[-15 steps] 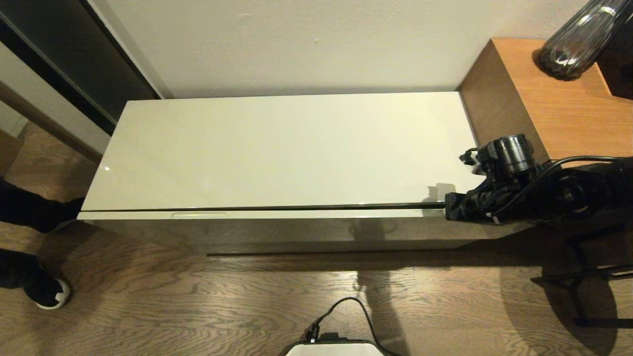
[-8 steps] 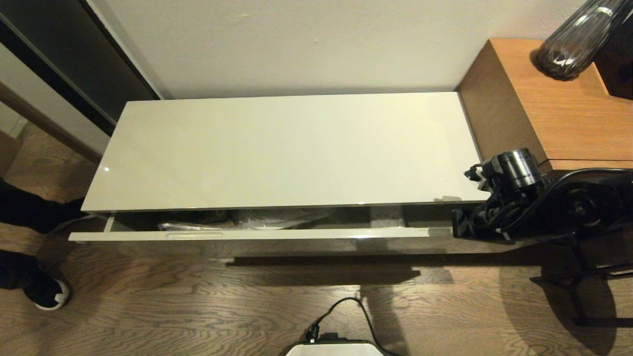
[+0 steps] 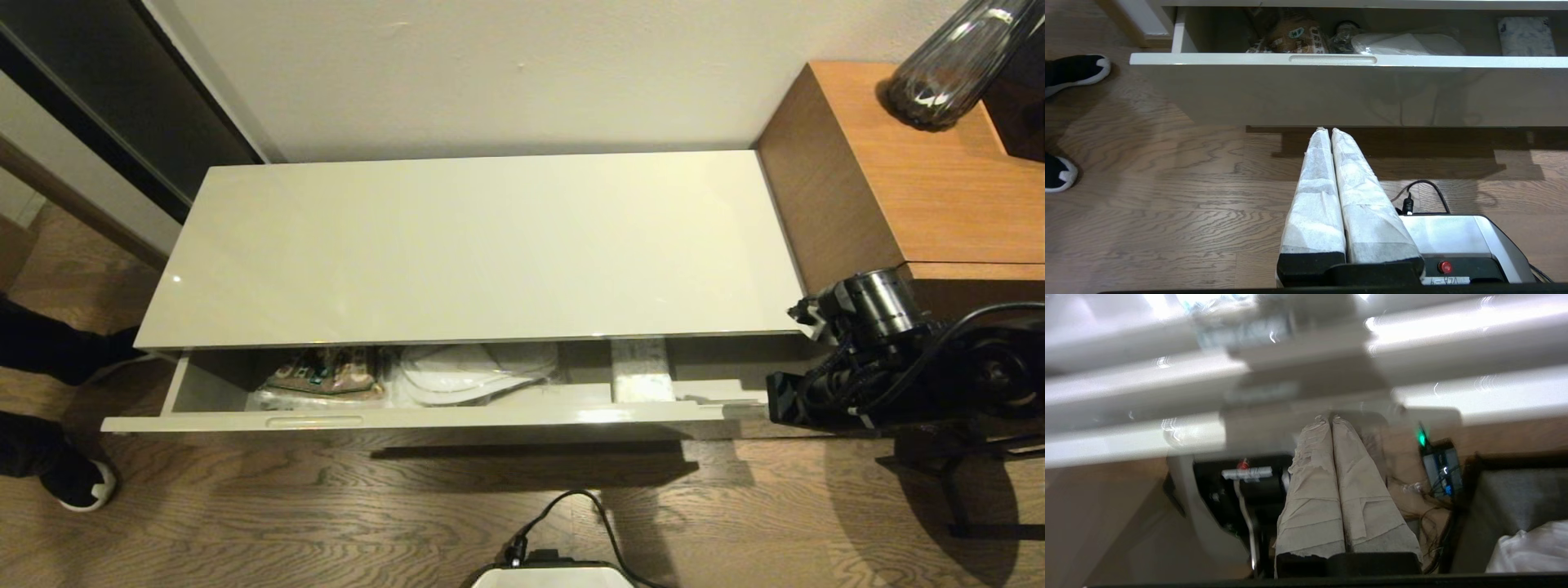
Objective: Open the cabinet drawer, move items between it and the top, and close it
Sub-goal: Open the drawer
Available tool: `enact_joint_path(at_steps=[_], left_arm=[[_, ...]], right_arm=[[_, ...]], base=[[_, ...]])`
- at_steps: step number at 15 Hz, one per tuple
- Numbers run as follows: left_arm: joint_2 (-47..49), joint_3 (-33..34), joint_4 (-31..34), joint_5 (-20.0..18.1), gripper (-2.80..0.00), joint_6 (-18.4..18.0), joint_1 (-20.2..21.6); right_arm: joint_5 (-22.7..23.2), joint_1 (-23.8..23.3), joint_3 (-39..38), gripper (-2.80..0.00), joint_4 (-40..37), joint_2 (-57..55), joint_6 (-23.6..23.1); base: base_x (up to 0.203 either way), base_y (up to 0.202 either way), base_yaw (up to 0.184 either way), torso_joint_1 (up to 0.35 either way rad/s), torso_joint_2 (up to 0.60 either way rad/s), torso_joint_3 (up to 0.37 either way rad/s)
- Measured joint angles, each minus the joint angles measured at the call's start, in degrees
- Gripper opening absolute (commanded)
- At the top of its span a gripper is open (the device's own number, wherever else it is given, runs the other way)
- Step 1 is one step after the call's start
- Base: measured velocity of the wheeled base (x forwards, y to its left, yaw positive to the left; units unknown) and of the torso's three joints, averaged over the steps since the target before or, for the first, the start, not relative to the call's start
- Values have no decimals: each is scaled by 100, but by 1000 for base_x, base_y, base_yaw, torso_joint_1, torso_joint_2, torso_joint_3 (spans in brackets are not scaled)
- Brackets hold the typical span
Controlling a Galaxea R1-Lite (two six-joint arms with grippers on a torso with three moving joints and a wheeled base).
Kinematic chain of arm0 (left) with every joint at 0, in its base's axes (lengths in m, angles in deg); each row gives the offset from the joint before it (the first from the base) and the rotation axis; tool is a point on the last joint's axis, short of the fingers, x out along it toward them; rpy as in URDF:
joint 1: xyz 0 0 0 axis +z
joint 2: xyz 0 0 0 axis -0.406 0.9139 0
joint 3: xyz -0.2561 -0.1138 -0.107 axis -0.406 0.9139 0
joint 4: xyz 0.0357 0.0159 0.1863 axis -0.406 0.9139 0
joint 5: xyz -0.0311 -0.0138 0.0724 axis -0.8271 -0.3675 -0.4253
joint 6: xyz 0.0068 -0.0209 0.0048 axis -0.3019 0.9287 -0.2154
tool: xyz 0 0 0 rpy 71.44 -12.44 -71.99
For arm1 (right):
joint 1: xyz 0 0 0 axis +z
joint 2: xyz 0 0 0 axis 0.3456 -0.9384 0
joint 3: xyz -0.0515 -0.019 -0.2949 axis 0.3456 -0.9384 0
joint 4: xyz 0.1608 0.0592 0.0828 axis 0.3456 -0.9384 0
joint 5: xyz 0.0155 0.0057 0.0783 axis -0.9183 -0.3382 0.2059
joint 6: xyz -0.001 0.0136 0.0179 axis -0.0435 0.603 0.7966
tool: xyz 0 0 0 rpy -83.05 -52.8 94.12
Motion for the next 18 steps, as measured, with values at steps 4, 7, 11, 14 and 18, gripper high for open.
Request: enact_joint_path(at_steps=[4,7,11,14,18], left_arm=[[0,0,0,2,-280,5,5],[0,0,0,2,-280,2,-1],[0,0,0,2,-280,2,0],[0,0,0,3,-280,2,0],[0,0,2,2,-280,0,0]], right_arm=[[20,74,-397,-280,22,243,104],[28,82,-397,-280,71,276,105],[-2,85,-92,-280,565,137,127],[2,85,162,-280,577,1,134],[6,85,241,-280,594,-257,147]], base=[[0,0,0,0,0,0],[0,0,0,0,0,0],[0,0,0,0,0,0],[0,0,0,0,0,0],[0,0,0,0,0,0]])
